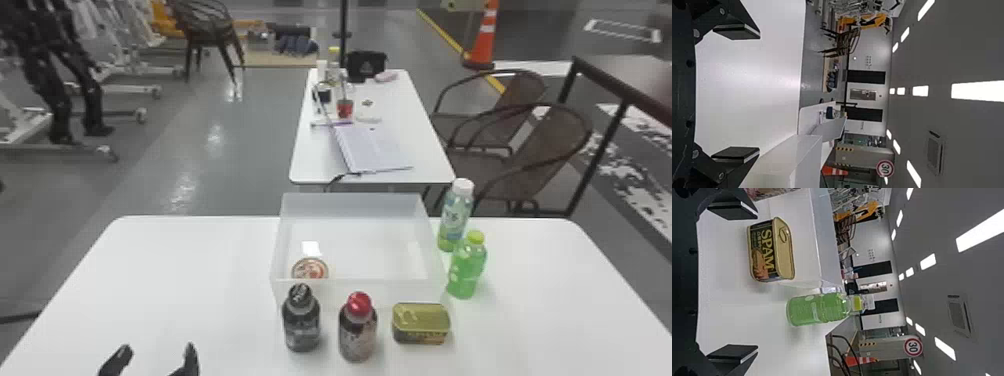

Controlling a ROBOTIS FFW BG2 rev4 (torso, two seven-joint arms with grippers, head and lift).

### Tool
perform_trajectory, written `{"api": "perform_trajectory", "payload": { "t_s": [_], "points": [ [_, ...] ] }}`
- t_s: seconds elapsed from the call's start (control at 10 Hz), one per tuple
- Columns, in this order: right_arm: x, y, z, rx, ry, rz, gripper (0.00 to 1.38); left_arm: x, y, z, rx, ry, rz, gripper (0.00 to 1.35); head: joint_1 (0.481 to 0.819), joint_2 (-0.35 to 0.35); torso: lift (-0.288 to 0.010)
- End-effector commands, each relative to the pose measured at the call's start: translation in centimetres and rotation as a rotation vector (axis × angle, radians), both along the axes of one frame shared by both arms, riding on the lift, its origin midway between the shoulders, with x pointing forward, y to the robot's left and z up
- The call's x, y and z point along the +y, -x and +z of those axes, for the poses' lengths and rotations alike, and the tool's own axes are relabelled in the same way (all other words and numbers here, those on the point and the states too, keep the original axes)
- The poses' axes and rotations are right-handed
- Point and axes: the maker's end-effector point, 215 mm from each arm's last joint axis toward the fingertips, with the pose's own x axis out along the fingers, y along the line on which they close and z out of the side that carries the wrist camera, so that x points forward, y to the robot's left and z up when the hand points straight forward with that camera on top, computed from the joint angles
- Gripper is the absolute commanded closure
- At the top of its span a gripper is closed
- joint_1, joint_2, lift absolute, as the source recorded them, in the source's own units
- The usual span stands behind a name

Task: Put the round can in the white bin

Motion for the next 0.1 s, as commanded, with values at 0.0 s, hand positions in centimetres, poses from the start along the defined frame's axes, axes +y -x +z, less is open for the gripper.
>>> {"api": "perform_trajectory", "payload": {
  "t_s": [0.0],
  "points": [
    [0.05,0.07,0.17,-0.003,0.004,0.002,0.10,-0.25,0.01,-0.11,0.003,0.006,-0.001,0.25,0.549,0.000,-0.100]
  ]
}}
